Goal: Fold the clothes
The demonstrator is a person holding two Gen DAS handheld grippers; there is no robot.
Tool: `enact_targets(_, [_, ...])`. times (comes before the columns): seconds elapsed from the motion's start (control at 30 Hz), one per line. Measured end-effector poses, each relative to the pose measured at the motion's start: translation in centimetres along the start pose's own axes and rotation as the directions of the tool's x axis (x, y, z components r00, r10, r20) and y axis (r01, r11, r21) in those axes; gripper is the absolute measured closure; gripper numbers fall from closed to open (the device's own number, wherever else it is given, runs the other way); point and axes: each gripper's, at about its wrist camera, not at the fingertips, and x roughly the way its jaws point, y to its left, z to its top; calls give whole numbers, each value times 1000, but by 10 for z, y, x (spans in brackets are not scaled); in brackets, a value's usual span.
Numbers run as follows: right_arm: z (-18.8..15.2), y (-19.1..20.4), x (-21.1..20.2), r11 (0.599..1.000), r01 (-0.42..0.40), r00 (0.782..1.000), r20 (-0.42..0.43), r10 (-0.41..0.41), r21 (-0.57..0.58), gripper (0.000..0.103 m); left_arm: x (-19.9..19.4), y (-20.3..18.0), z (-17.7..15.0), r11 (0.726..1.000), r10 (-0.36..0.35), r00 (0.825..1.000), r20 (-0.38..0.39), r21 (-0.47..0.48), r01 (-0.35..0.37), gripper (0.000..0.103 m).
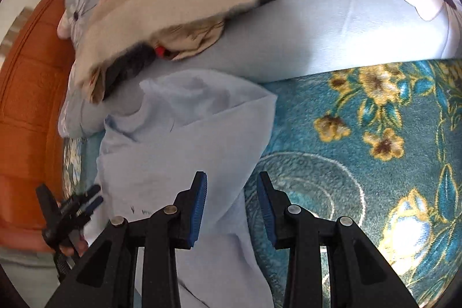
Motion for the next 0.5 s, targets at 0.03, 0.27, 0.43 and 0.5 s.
enact_targets(0.03, [-10, 8, 1, 998, 16, 1000, -9, -17, -53, 64, 0, -2, 0, 1000, 8, 1000, 2, 5, -8, 42])
enact_targets(0.27, [-45, 33, 30, 958, 164, 986, -5, -170, -234, 63, 1, -15, -1, 997, 61, 998, 10, 55, -61, 42])
enact_targets(0.43, [-40, 37, 29, 905, 346, 937, 143, -319, -249, 63, 5, -26, -6, 985, 128, 991, 24, 112, -130, 42])
enact_targets(0.5, [-41, 32, 20, 888, 396, 915, 185, -359, -232, 63, 7, -33, -8, 976, 163, 986, 29, 144, -166, 42])
